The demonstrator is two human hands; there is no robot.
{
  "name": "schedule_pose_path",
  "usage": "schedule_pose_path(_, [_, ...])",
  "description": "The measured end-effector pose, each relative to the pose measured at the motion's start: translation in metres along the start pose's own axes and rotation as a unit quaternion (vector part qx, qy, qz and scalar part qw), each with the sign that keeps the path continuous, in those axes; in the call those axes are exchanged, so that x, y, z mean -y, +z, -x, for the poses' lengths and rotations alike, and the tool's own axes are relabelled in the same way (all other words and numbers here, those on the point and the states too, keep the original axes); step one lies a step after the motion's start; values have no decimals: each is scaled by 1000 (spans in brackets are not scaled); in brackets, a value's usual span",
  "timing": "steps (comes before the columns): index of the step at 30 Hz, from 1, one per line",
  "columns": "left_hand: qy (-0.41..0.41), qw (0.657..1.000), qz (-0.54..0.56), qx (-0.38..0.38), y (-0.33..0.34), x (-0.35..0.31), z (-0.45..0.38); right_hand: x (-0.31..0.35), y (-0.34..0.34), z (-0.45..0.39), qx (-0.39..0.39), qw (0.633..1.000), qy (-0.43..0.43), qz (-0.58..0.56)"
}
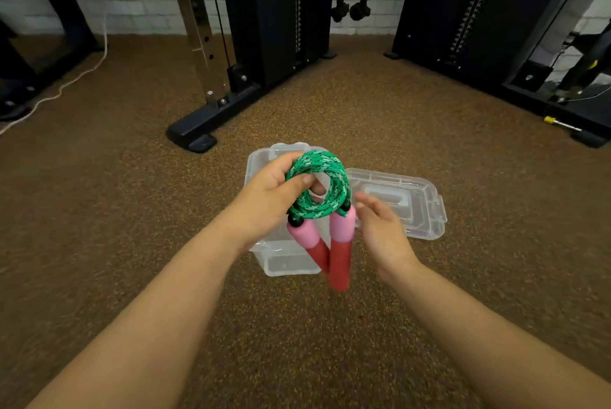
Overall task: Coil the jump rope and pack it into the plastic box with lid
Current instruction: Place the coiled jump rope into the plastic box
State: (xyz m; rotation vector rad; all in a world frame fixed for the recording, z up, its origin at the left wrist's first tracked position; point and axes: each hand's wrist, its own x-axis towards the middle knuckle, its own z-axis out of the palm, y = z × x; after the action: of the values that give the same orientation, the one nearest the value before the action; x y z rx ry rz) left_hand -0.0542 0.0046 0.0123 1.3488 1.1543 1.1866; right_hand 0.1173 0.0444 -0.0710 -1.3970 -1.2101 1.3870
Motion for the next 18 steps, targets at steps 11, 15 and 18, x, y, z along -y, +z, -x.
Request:
schedule_pose_path(11, [-28,994,102,5,-27,11,10,-49,30,-36,55,982,109,143])
schedule_pose_path(15, [-33,993,117,1,-29,8,12,-40,30,-29,50,981,98,157])
schedule_pose_path(18, [-33,994,105,7,-27,3,13,-38,28,-16,54,980,102,163])
